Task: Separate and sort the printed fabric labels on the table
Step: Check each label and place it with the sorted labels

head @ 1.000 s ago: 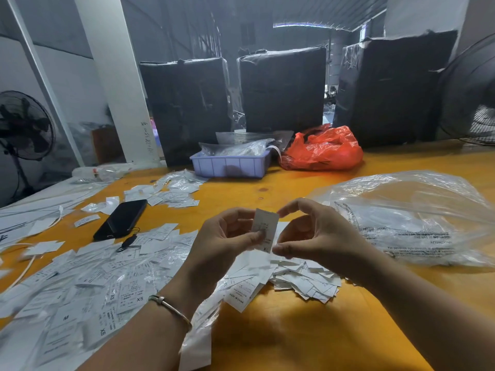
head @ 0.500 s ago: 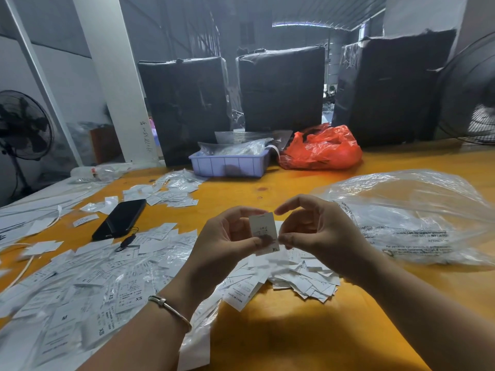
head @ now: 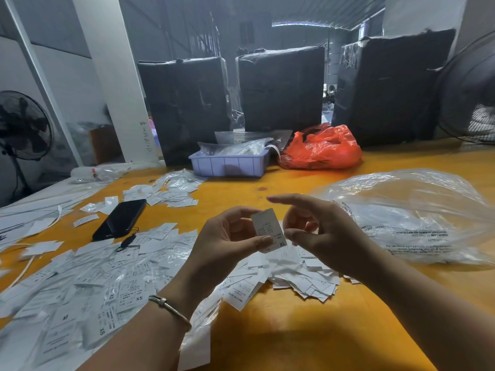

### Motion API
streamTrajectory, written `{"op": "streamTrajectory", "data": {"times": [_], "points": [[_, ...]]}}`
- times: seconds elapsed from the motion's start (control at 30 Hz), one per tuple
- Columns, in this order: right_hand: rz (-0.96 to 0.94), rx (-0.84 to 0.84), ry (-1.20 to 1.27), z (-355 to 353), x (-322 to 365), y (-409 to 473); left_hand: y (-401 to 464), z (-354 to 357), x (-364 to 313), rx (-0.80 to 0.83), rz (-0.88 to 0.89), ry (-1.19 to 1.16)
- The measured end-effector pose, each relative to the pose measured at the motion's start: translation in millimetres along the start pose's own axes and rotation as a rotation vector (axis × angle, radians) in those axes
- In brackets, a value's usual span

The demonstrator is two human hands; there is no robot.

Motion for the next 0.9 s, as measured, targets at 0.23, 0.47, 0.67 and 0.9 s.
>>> {"op": "streamTrajectory", "data": {"times": [0.23, 0.47, 0.67, 0.9], "points": [[-0.027, -0.013, -0.028, -1, 0, 0, 0, 2, 0, 0.019, -0.002, 0.008], [-0.045, 0.019, -0.125, 2, 0, -1, 0, 3, 1, 0.019, 0.001, 0.062], [-0.130, -0.084, -0.226, -6, 7, -3, 1, 3, 2, 0.032, -0.015, 0.080], [-0.134, -0.101, -0.224, -10, 9, -4, 1, 2, 2, 0.020, -0.020, 0.073]]}}
Point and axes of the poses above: each hand's wrist, its own y-axis towards the middle knuckle, its own z-axis out of the palm, x = y × z, the point moved 10 cm from there along y, towards the middle knuckle, and after that the axes turned 5 degrees about -y, right-handed, at the moved point
